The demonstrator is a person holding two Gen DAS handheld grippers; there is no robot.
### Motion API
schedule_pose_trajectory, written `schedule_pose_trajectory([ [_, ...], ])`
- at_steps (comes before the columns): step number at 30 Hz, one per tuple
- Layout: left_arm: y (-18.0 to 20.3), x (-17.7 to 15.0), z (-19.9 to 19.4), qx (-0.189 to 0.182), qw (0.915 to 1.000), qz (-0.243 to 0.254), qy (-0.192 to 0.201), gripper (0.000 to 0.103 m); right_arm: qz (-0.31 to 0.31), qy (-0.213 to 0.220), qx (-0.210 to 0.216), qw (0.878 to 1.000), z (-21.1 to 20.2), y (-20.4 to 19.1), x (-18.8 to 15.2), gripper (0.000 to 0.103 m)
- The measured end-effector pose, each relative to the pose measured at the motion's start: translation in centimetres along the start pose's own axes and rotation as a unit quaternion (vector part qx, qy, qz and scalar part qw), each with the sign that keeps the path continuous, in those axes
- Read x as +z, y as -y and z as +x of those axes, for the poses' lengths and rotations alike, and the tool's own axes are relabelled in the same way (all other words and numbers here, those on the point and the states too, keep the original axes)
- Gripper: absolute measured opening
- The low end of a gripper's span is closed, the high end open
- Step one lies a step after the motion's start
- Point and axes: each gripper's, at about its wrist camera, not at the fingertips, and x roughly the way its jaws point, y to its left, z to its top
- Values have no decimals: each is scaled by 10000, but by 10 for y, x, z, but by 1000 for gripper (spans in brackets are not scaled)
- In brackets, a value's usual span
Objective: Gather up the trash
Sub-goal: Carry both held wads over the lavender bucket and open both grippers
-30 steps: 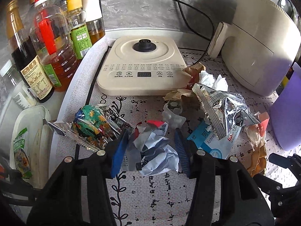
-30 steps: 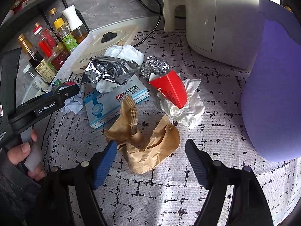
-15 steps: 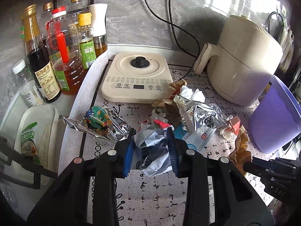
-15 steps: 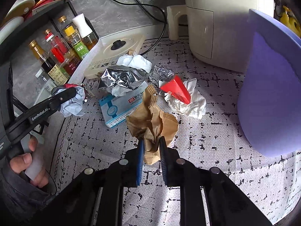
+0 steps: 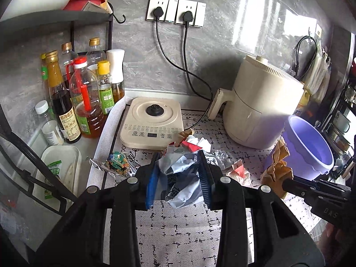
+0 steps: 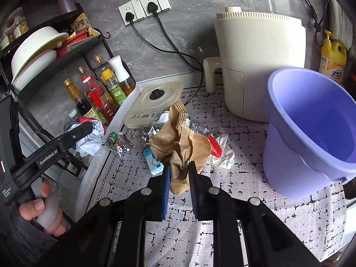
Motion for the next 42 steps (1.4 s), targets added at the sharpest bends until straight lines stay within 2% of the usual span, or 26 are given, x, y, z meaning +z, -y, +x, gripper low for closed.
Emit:
schedule_pose_trajectory([
  [10,50,34,-25,-374,9979,317,412,34,-83,775,-174,9968,-68,21,35,18],
  [25,118,67,-7,-728,9942,604,519,34,162,1179,-860,9892,-98,96,68,19],
  [27,126,69,-4,-769,9938,614,514,34,243,1195,-960,9879,-98,107,71,25],
  [31,141,70,0,-863,9929,650,496,34,331,1271,-1050,9858,-100,121,74,60],
  [37,157,70,3,-999,9909,758,489,35,507,1376,-1158,9824,-114,135,64,69],
  [42,178,72,8,-1289,9865,924,414,35,771,1477,-1297,9775,-136,151,47,76],
])
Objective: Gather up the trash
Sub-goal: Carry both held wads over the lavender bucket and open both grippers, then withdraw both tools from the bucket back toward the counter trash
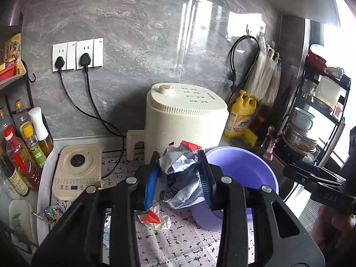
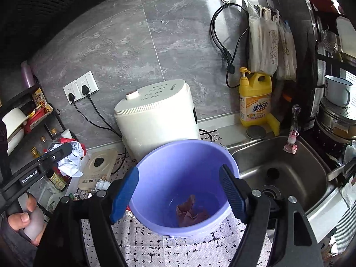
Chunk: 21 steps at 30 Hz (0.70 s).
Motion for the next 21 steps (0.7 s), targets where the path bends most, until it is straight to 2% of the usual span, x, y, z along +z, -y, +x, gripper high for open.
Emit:
schedule_pose_trajectory([
  [10,57,1,35,-669,9971,285,-222,36,380,164,-636,9971,-36,47,-14,89],
  [14,76,0,49,-825,9955,336,-329,42,346,215,-796,9960,-46,58,-16,94],
  [16,84,0,52,-885,9950,370,-294,57,366,210,-839,9956,-49,65,-18,95],
  [17,87,1,53,-853,9954,363,-251,72,373,197,-849,9955,-50,68,-18,95],
  [18,89,2,53,-817,9959,343,-197,79,373,186,-854,9955,-50,72,-19,95],
  [19,90,2,53,-806,9961,325,-165,82,371,176,-851,9955,-51,75,-19,95],
  [21,92,3,53,-717,9969,285,-141,95,347,140,-806,9960,-50,82,-19,95],
])
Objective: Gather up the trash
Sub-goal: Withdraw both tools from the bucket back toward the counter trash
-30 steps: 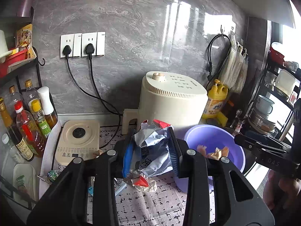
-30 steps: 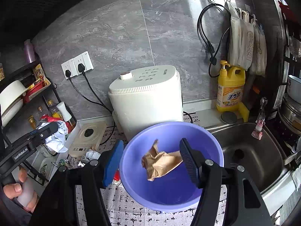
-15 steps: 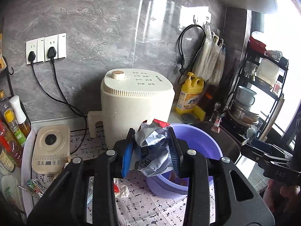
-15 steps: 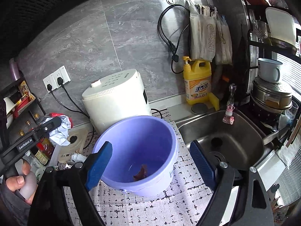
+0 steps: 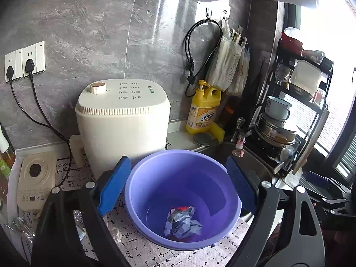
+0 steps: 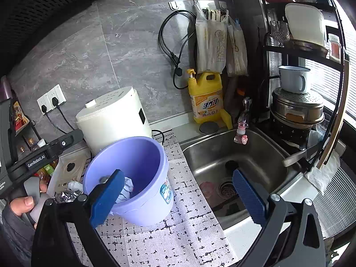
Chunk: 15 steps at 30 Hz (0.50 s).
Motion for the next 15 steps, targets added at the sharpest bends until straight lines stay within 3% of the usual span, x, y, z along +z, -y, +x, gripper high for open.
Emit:
schedule_pose_trajectory([
  [9,-23,-5,-28,959,9941,-497,117,98,-406,18,495,9979,18,-3,8,96],
  [15,-38,-14,-65,1767,9811,-743,265,98,-627,51,851,9944,30,-18,12,96],
])
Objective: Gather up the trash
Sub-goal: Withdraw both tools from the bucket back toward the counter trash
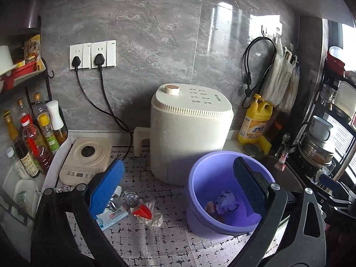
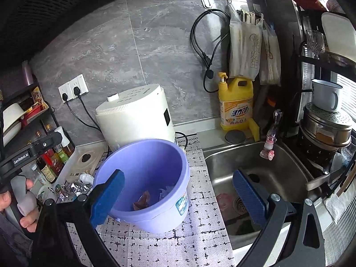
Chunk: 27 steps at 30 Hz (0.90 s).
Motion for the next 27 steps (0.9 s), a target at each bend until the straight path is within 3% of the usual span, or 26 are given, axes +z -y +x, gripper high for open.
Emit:
schedule_pose_trajectory([
  [4,-21,-6,-23,262,9991,-278,166,98,-250,10,324,9992,6,-15,2,96],
  [11,-37,-21,-54,836,9956,-296,293,98,-517,9,757,9958,12,-42,0,96],
  [19,-67,-40,-78,1089,9915,-652,291,98,-718,-96,1189,9903,16,-70,-5,96],
  [27,-118,-55,-85,1294,9873,-870,312,98,-909,-142,1338,9867,25,-111,-15,96],
])
